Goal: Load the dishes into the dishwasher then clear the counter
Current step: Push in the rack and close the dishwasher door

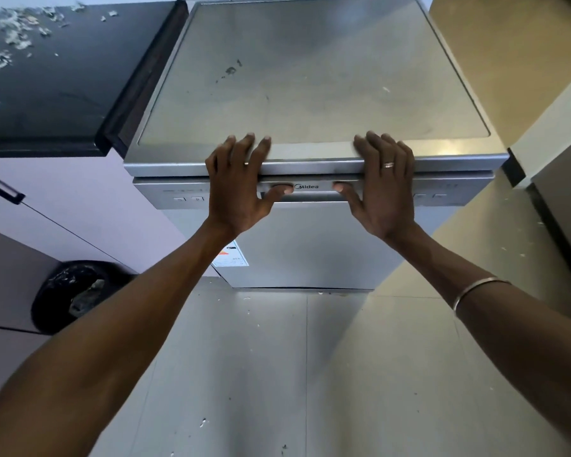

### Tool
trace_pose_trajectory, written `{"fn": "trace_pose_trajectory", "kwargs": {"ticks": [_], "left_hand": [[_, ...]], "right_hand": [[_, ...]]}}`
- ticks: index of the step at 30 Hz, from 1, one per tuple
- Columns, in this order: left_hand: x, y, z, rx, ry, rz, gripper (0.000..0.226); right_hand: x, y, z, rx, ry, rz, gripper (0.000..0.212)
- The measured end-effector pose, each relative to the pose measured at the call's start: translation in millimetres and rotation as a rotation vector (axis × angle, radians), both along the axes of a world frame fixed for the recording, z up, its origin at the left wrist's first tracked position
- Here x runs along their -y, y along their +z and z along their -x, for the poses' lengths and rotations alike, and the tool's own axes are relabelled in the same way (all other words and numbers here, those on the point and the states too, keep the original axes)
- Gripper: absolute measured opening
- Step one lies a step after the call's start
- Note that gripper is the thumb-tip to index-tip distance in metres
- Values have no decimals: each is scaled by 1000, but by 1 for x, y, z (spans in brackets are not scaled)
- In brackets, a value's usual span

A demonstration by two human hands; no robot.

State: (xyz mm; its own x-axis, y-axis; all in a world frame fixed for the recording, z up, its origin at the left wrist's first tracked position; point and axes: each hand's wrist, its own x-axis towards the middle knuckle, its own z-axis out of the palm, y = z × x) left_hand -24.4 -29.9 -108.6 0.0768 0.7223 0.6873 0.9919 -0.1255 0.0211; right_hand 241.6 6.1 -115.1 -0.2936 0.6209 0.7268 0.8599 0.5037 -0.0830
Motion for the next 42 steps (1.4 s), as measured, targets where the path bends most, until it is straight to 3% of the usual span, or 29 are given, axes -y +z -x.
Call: {"fn": "trace_pose_trajectory", "kwargs": {"ticks": [6, 12, 26, 38, 42], "left_hand": [[0, 1, -9, 87, 28, -35, 74], [-3, 5, -19, 66, 71, -54, 61], [15, 42, -20, 46, 89, 230, 64], [21, 69, -9, 6, 25, 540, 85], [24, 75, -13, 46, 16, 575, 82]], "right_hand": [[-2, -3, 6, -129, 12, 9, 65], [-2, 8, 12, -69, -108, 31, 51], [21, 39, 21, -182, -96, 314, 49], [32, 75, 19, -26, -95, 516, 60], [31, 76, 15, 8, -93, 521, 63]]}}
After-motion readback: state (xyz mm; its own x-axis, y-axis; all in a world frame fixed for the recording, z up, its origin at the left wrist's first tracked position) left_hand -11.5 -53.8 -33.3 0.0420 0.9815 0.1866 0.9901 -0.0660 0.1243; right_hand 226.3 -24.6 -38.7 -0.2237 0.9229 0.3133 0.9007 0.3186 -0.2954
